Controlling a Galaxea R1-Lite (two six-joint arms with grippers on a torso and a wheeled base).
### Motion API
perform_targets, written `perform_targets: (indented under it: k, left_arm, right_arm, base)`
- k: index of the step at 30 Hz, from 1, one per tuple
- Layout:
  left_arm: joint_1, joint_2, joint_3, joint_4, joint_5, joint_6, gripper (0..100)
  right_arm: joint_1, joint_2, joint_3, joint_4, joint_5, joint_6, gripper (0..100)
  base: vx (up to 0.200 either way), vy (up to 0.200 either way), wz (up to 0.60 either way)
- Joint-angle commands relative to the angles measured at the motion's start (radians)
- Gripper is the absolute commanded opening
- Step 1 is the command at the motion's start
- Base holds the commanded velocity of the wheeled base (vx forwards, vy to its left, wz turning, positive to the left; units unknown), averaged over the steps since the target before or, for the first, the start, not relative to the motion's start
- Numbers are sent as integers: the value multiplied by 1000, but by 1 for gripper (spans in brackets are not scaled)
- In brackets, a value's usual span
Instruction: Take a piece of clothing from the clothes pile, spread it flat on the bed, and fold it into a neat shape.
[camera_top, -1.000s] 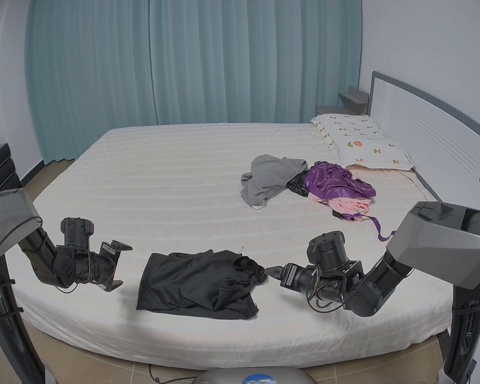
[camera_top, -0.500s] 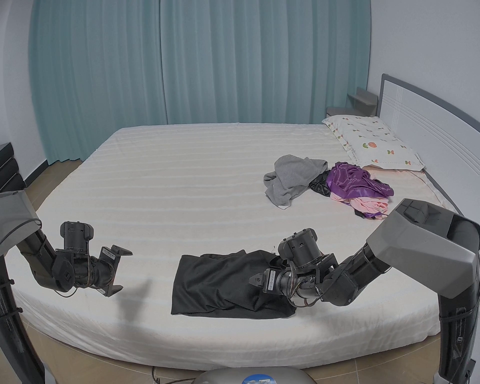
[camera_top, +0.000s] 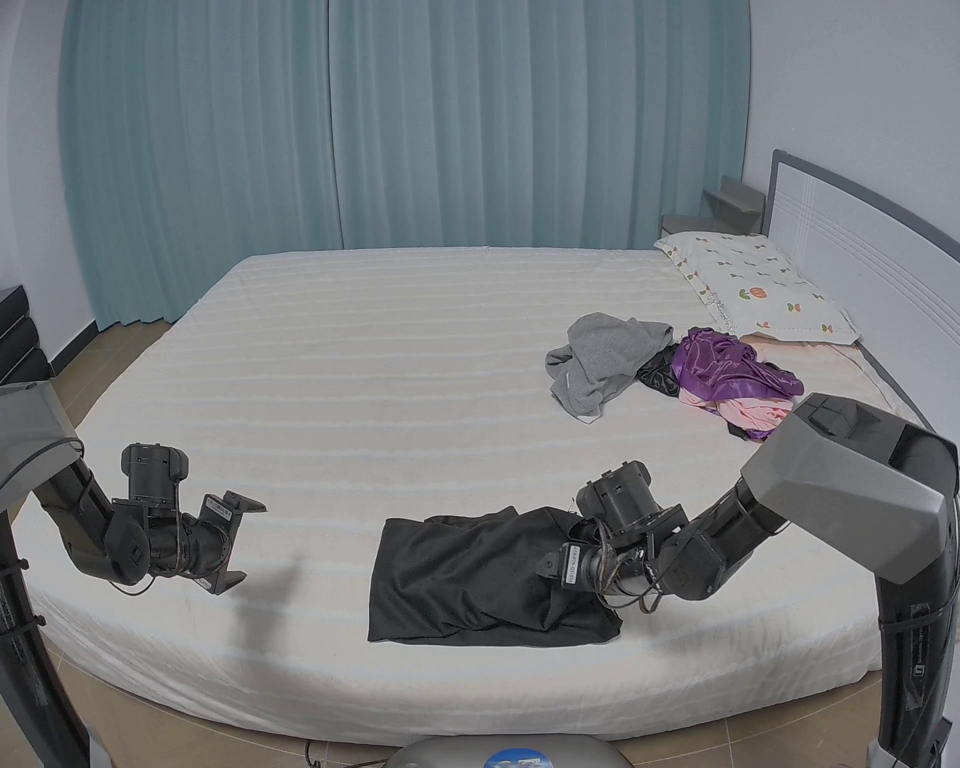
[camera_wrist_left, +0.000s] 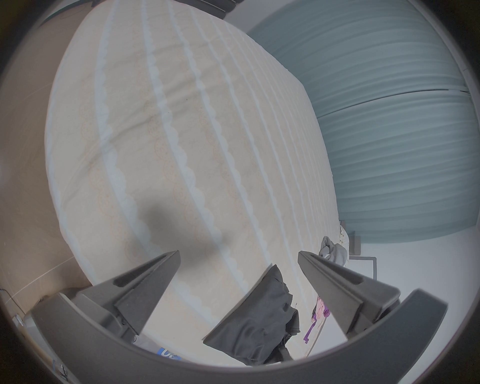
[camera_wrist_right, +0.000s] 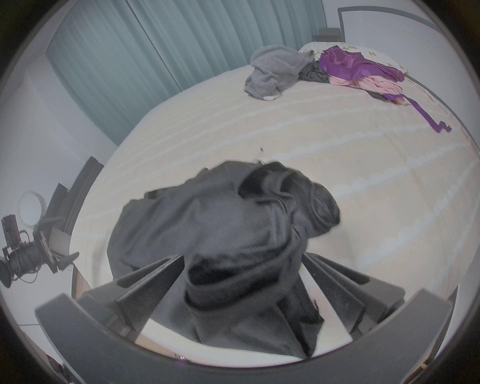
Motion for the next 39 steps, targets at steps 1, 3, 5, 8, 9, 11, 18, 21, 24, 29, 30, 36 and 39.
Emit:
perform_targets:
  k: [1, 3, 5, 8, 9, 11, 18, 21, 24, 29, 30, 36, 39]
  left_arm:
    - [1, 3, 0, -1, 1, 2, 100]
    - [1, 3, 0, -1, 1, 2, 100]
    - [1, 3, 0, -1, 2, 2, 100]
    - [1, 3, 0, -1, 2, 2, 100]
    - [1, 3, 0, -1, 2, 2, 100]
    - [-1, 5, 0, -1, 2, 2, 100]
    - [-1, 5, 0, -1, 2, 2, 100]
    - [-1, 5, 0, -1, 4, 2, 100]
    - [-1, 5, 2, -1, 5, 2, 100]
    - [-1, 6, 10, -2, 5, 13, 100]
    - [-1, 6, 10, -2, 5, 22, 100]
    - [-4, 8, 17, -2, 7, 40, 100]
    - [-4, 8, 17, -2, 7, 42, 100]
  right_arm:
    - [-31, -124, 181, -4, 10, -4, 100]
    - [-35, -137, 233, -9, 20, -15, 100]
    - [-36, -151, 285, -26, 20, -21, 100]
    - [-56, -170, 357, -75, 20, -22, 100]
    - [-67, -181, 383, -98, 20, -25, 100]
    - [-81, -203, 420, -133, 22, -33, 100]
    - [-111, -259, 480, -286, 56, -35, 100]
    - [-122, -243, 435, -372, 100, -30, 100]
    - [-114, -180, 354, -374, 111, -29, 100]
    - [-110, -81, 182, -365, 112, -2, 100]
    - [-107, -58, 145, -360, 112, 21, 100]
    - [-81, 38, -4, -280, 112, 103, 100]
    - [-87, 44, -31, -259, 112, 108, 100]
  base:
    - [0, 0, 0]
    - [0, 0, 0]
    - [0, 0, 0]
    - [0, 0, 0]
    - [0, 0, 0]
    - [0, 0, 0]
    - [0, 0, 0]
    - [0, 0, 0]
    - [0, 0, 0]
    - [0, 0, 0]
    - [0, 0, 0]
    - [0, 0, 0]
    - [0, 0, 0]
